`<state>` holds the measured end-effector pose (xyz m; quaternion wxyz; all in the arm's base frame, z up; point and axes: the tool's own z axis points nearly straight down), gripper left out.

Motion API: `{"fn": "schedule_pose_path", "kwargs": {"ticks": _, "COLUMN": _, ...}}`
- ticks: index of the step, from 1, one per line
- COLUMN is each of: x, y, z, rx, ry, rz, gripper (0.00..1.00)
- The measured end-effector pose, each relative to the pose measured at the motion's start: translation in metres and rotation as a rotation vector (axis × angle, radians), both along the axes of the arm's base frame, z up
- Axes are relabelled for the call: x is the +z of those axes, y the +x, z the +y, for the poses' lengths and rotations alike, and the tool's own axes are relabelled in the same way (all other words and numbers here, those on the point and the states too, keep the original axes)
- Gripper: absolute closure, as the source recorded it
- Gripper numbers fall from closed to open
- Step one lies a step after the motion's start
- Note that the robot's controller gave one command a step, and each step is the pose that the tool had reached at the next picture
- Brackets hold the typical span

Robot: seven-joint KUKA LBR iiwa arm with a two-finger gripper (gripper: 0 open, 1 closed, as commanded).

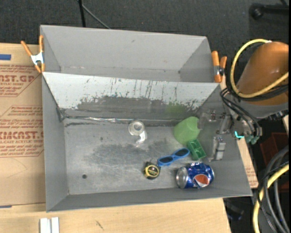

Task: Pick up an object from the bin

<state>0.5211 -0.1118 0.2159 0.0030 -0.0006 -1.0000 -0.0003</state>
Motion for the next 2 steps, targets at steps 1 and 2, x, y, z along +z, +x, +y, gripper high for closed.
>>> {"fn": "schedule_pose_path", "kwargs": {"ticks": 1, "x": -0.1474, "y": -0.0312, "z": -0.0157, "rx": 0.094, "ry": 0.004, "rz": 0.0, "gripper": 0.0}}
{"fn": "schedule_pose_path", "kwargs": {"ticks": 2, "x": -0.1428, "y": -0.0284, "z": -0.0142, "rx": 0.097, "ry": 0.003, "rz": -0.007, "gripper": 1.0}}
